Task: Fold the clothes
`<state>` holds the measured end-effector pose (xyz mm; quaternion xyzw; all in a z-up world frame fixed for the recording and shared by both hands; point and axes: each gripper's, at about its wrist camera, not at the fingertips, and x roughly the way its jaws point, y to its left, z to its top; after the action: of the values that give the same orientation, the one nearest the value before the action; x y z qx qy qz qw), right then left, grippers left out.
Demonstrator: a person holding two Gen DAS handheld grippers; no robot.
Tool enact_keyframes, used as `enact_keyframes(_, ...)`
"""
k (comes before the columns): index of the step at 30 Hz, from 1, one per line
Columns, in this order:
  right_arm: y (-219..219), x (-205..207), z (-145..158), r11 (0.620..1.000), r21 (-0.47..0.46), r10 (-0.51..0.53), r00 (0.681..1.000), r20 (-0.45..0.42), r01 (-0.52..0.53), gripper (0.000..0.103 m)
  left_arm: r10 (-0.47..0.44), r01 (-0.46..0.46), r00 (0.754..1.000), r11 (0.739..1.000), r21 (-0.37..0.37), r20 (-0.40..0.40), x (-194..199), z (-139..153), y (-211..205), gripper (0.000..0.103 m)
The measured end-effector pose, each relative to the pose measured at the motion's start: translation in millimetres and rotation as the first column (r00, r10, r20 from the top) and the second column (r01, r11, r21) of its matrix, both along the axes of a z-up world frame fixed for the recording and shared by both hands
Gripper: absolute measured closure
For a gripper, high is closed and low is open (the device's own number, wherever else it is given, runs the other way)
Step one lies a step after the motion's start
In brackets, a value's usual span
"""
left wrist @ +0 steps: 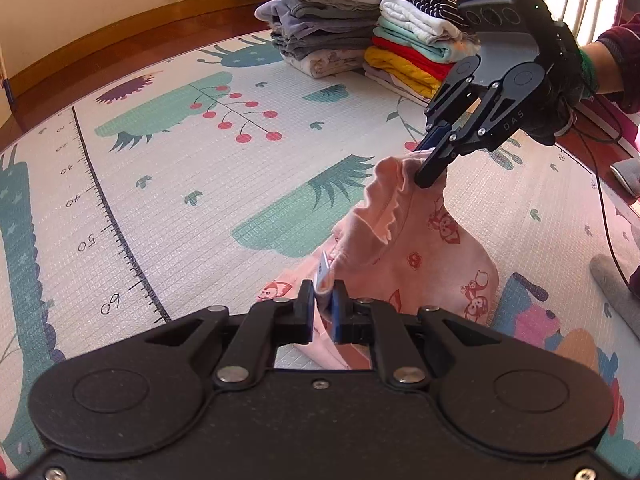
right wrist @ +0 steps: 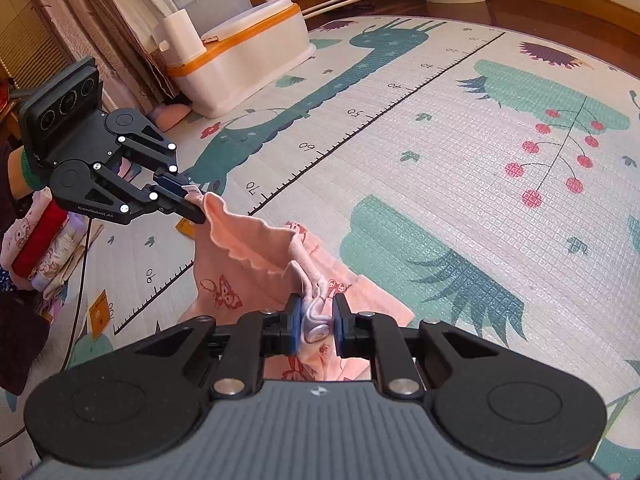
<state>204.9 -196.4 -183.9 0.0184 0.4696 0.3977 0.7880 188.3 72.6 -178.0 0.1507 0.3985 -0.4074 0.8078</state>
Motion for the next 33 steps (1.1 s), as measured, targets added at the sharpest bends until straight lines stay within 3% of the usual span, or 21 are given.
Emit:
enact_keyframes(7, 1.2, 22.8, -22.7, 0.997, 0.021, -0.078, 0.993, -0.089, 0.08, 0.085, 0.083, -0.084, 0.994, 0.996, -0.019, -0.068, 13.1, -10.2, 5.3, 0.096)
enact_keyframes(14, -2.5, 32.1, -38.1, 0.987, 0.008, -0.16, 0.981, -0.113, 0.162, 0.084, 0.18, -0.185, 0.979, 0.982, -0.042, -0.101, 23.7, -15.5, 14.3, 0.096)
enact_keyframes(18, -13.3, 35.3, -43.5, 0.964, -0.014, -0.266, 0.961, -0.077, 0.265, 0.07, 0.271, -0.289, 0.945, 0.954, -0.078, -0.182, 23.5, -26.0, 20.8, 0.096)
enact_keyframes(20, -24.3, 31.2, -44.9, 0.953, -0.006, -0.302, 0.95, -0.08, 0.303, 0.066, 0.296, -0.328, 0.925, 0.939, -0.104, -0.239, 19.1, -33.4, 22.2, 0.088)
enact_keyframes(22, -31.4, 21.9, -47.8, 0.949, -0.002, -0.313, 0.944, -0.104, 0.315, 0.064, 0.323, -0.365, 0.905, 0.924, -0.115, -0.277, 12.5, -41.3, 21.6, 0.07)
enact_keyframes(29, -12.0, -8.0, -67.7, 0.955, -0.059, -0.295, 0.943, -0.15, 0.29, 0.065, 0.407, -0.462, 0.851, 0.881, -0.106, -0.331, 5.0, -63.5, 11.7, 0.07)
enact_keyframes(30, -10.4, -7.1, -70.0, 0.953, -0.058, -0.302, 0.941, -0.153, 0.296, 0.071, 0.419, -0.473, 0.843, 0.876, -0.096, -0.337, 5.2, -66.3, 9.3, 0.075)
enact_keyframes(31, -9.2, -6.0, -71.8, 0.951, -0.053, -0.309, 0.939, -0.154, 0.304, 0.073, 0.432, -0.483, 0.838, 0.872, -0.083, -0.333, 4.5, -68.9, 7.1, 0.089)
enact_keyframes(33, -10.2, -3.7, -69.7, 0.944, -0.034, -0.328, 0.935, -0.133, 0.327, 0.087, 0.452, -0.501, 0.837, 0.86, -0.099, -0.309, -1.0, -67.5, 7.1, 0.102)
